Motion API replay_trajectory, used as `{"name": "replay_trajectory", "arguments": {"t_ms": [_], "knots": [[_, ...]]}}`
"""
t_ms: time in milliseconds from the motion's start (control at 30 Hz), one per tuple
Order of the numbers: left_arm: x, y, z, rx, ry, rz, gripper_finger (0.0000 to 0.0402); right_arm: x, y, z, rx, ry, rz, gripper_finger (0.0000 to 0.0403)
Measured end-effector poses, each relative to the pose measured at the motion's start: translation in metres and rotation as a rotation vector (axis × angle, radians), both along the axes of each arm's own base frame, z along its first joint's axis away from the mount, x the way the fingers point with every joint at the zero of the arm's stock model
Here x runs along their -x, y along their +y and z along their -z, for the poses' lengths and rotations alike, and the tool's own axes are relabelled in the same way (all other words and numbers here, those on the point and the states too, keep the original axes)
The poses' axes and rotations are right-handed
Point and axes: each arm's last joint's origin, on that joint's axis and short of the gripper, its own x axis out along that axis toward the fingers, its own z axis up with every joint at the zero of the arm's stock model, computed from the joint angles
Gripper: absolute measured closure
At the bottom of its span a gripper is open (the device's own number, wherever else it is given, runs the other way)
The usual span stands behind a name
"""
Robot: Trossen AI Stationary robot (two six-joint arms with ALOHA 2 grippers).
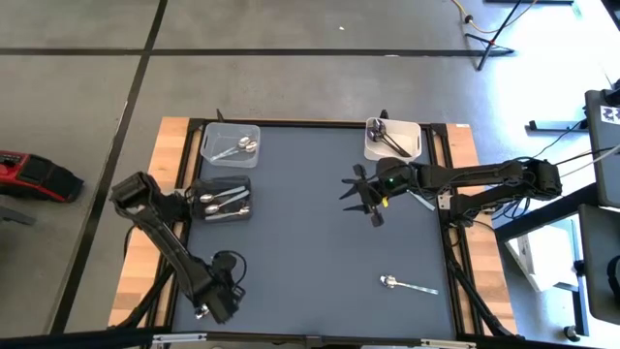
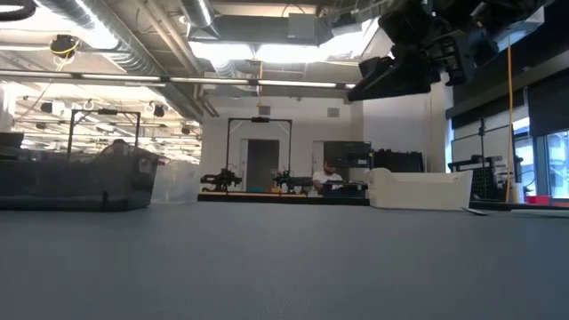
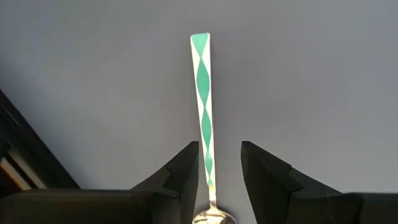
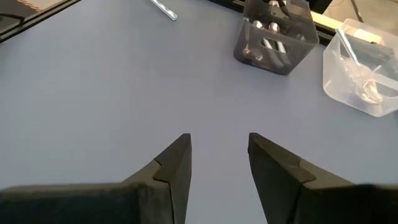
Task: Sort silverware by color (type)
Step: Put the green spoon into the transparent bin
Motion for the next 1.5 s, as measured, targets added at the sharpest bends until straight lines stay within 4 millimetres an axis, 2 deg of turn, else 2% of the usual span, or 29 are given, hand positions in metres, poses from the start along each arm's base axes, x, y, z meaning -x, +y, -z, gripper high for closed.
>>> {"name": "replay_trajectory", "arguments": {"t_ms": [233,433,633,733,867,1000,1200,1333,1500], "knots": [[-0.001,-0.003,0.011,-0.018,0.027,0.010,0.0288,0.002,0.000,0.003,-0.006,0.038,-0.002,0.0255],[0.002,0.002,0.020,-0.047,0.027,-0.002,0.0288,0.002,0.001,0.003,-0.026,0.041,-0.024,0.0256],[0.006,0.006,0.038,0.011,-0.007,0.016,0.0291,0.002,0.002,0.003,-0.042,0.037,-0.051,0.0255],[0.007,0.008,0.040,0.011,-0.007,0.020,0.0308,0.002,0.002,0.003,-0.042,0.035,-0.051,0.0256],[0.005,0.006,0.039,-0.001,-0.034,0.059,0.0357,0.002,0.002,0.003,-0.042,0.037,-0.051,0.0256],[-0.001,0.004,0.032,-0.013,-0.043,0.102,0.0389,0.002,0.002,0.003,-0.042,0.036,-0.050,0.0255],[-0.020,0.008,0.010,-0.117,-0.162,0.210,0.0365,0.002,0.002,0.003,-0.042,0.037,-0.050,0.0256],[-0.035,0.024,-0.013,-0.181,-0.253,0.341,0.0369,0.002,0.002,0.003,-0.044,0.038,-0.049,0.0256],[-0.051,0.060,-0.048,-0.403,-0.355,0.556,0.0375,0.002,0.002,0.003,-0.052,0.042,-0.044,0.0256]]}}
